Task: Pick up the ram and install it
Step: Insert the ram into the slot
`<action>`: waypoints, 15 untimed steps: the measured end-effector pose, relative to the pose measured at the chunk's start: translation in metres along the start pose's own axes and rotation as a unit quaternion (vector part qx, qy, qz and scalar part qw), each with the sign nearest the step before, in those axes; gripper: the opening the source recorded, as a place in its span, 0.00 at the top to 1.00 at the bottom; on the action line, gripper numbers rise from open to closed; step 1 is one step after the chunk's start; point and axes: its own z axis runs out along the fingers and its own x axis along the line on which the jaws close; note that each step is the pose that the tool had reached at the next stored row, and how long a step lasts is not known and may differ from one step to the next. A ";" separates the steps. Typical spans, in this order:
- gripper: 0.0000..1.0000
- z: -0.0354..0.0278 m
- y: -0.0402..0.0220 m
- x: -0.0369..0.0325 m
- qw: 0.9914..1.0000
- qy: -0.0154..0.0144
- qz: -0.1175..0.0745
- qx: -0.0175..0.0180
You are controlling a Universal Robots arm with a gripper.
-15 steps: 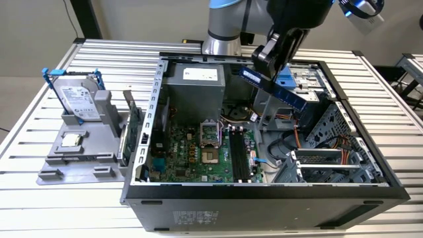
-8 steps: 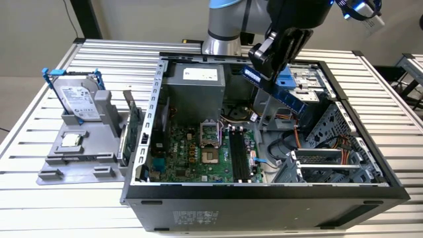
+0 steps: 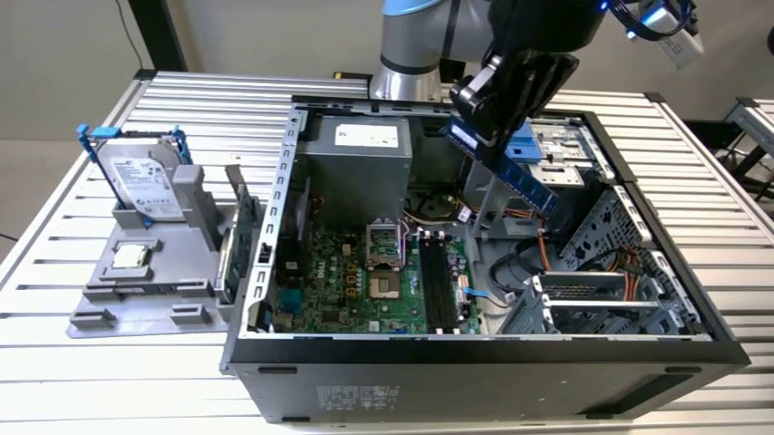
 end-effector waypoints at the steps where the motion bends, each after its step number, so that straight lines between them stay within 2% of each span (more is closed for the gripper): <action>1: 1.00 0.0000 0.0000 0.0000 1.000 0.000 0.007 0.000; 5: 1.00 0.0000 0.0000 0.0000 0.999 -0.001 0.033 0.000; 8: 1.00 0.0000 0.0000 0.0000 0.999 -0.001 0.054 0.000; 12: 1.00 0.0000 0.0000 0.0000 0.997 -0.001 0.081 0.001; 15: 1.00 0.0000 0.0000 0.0000 0.995 -0.001 0.101 0.001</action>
